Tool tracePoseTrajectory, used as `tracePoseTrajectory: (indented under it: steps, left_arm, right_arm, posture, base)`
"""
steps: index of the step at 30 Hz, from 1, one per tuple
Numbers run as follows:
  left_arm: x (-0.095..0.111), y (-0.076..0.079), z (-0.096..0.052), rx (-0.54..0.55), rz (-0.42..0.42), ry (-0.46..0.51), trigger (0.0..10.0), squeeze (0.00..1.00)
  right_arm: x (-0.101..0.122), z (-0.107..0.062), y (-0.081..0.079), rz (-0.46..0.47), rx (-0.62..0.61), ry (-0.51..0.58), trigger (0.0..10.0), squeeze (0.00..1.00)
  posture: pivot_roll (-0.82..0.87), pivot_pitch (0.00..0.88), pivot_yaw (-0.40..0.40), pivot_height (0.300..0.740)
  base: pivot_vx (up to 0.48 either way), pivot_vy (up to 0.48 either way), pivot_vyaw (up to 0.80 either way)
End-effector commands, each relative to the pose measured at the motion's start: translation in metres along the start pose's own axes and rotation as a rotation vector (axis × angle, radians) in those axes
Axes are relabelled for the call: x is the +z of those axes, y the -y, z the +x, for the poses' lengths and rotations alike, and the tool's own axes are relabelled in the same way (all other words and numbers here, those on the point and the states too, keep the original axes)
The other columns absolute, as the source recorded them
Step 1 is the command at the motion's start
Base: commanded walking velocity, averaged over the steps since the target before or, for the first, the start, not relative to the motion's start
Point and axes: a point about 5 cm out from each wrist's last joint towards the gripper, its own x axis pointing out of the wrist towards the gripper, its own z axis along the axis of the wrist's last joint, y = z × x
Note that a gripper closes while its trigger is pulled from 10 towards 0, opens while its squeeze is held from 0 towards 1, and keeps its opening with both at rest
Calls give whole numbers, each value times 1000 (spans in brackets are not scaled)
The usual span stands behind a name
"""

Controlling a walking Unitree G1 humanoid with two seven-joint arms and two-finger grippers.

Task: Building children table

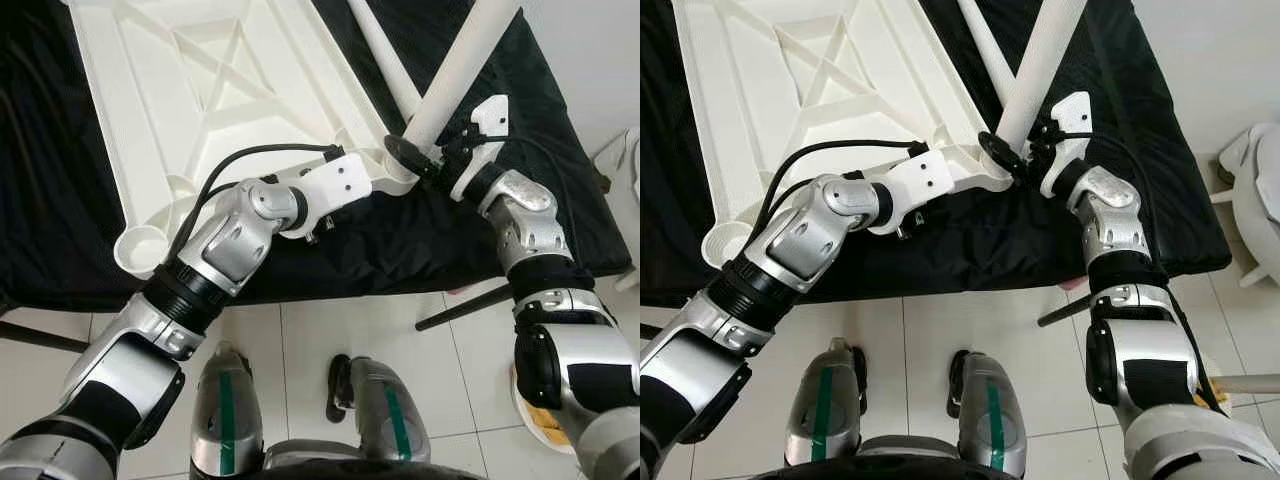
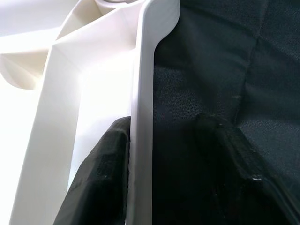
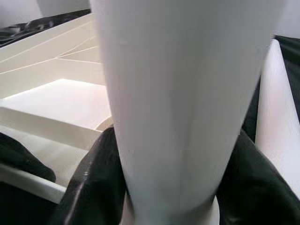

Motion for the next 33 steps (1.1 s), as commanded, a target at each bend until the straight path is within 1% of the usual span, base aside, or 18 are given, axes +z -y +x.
tracePoseTrajectory:
  steps: [1,6,12,13,14,20,21,22,26,28,29,31,32,33]
  left_arm:
    - [0,1,1,-9,16,-8,10000,0]
    - [0,1,1,-8,13,-8,10000,0]
    - [0,1,1,-8,14,-9,10000,0]
    - [0,1,1,-7,14,-8,10000,0]
    - [0,1,1,-6,13,-8,10000,0]
    - [0,0,0,-5,9,-7,10000,0]
    - [-1,0,0,-2,8,-10,10000,0]
    - [-1,0,0,-2,8,-10,10000,0]
    - [-2,1,-1,-5,8,-12,10000,0]
    - [-2,1,-1,-5,8,-12,10000,0]
    - [-2,1,-2,-7,8,-12,10000,0]
    - [-3,2,-2,-10,8,-14,10000,0]
    - [-3,2,-2,-10,8,-14,10000,0]
    - [-3,2,-2,-11,9,-16,10000,0]
  right_arm:
    - [-7,-3,0,12,8,-26,0,0]
    - [-10,-4,-2,17,29,-31,0,0]
    - [-12,-5,-2,17,25,-30,0,0]
    - [-12,-5,-2,19,8,-26,4157,0]
    - [-12,-5,-2,16,-4,-22,10000,0]
    - [-11,-3,-4,20,-57,4,10000,0]
    - [-11,-1,-6,-7,-93,3,10000,0]
    - [-11,-1,-6,-7,-93,3,10000,0]
    - [-13,2,-9,-33,-235,-2,10000,0]
    - [-13,2,-9,-33,-235,-2,10000,0]
    - [-13,3,-10,-29,-266,4,10000,0]
    - [-13,6,-17,5,-350,34,10000,0]
    - [-13,6,-17,5,-350,34,10000,0]
    - [-14,7,-21,20,-391,43,10000,0]
  posture:
    - [15,20,-77,740]
    - [11,25,-76,740]
    - [10,26,-76,740]
    - [12,30,-78,740]
    - [12,30,-78,740]
    - [15,33,-80,740]
    - [17,34,-80,740]
    - [17,34,-80,740]
    - [21,36,-74,740]
    - [21,36,-74,740]
    - [24,37,-73,740]
    - [24,39,-65,740]
    - [24,39,-65,740]
    - [24,39,-65,740]
  base:
    - [0,0,0]
    - [0,0,0]
    - [0,0,0]
    - [0,0,0]
    - [0,0,0]
    - [0,0,0]
    - [0,0,0]
    - [0,0,0]
    - [0,0,0]
    - [0,0,0]
    - [0,0,0]
    - [0,0,0]
    - [0,0,0]
    - [0,0,0]
